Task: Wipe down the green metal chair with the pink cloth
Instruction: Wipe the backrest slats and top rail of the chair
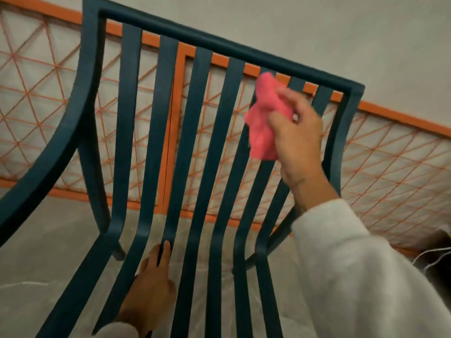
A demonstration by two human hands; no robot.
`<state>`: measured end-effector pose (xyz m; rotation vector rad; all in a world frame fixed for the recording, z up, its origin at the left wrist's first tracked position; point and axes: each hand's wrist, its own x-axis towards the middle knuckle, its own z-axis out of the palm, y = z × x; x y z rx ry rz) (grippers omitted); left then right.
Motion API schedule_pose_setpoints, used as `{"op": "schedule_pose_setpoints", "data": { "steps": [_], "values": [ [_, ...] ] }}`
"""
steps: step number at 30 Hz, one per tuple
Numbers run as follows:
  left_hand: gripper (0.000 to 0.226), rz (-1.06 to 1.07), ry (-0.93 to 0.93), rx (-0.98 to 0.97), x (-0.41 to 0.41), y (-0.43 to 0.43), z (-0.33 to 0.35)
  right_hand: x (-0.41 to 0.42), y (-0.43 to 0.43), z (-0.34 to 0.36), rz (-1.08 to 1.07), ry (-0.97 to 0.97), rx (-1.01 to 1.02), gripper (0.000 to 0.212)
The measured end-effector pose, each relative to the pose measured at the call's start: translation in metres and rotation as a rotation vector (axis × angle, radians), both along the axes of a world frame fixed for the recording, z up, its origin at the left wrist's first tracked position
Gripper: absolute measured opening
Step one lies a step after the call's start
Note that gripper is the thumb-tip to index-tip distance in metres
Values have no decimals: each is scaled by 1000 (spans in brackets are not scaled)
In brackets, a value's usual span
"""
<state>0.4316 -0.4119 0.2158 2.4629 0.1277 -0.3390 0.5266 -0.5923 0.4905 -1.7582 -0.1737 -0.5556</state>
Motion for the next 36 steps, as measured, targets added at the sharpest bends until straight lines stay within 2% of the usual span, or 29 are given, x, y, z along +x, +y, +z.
{"op": "schedule_pose_setpoints", "data": {
  "steps": [3, 5, 9, 14, 17, 19, 23, 26, 28, 31, 36],
  "values": [
    [85, 5, -20, 7, -3, -1, 3, 38, 5, 38, -121, -94, -333, 44],
    [84, 23, -30, -4, -7, 0, 2, 54, 8, 32, -180, -112, -514, 47],
    [82, 20, -85, -25, -12, 1, 1, 46, 12, -23, -268, -149, -625, 43],
    [79, 37, -85, -70, -10, 2, 1, -3, 12, -123, -150, 99, -701, 44],
    [77, 45, -84, -85, -9, 2, 1, -11, 7, -144, -117, 119, -823, 51],
    [77, 51, -96, -87, -8, 1, 0, -1, 4, -127, -132, 52, -854, 51],
    [80, 35, -115, -69, -9, 1, -2, 33, -3, -48, -199, -112, -881, 45],
    [81, 36, -126, -41, -10, 1, -3, 54, -3, 4, -219, -193, -793, 47],
    [81, 36, -132, -34, -10, 0, -2, 56, 0, 14, -258, -200, -769, 45],
    [81, 38, -108, -56, -9, 1, -2, 39, 4, -32, -260, -147, -746, 44],
    [81, 53, -82, -118, -8, 3, -5, -10, 3, -148, -82, 162, -745, 38]
  ]
}}
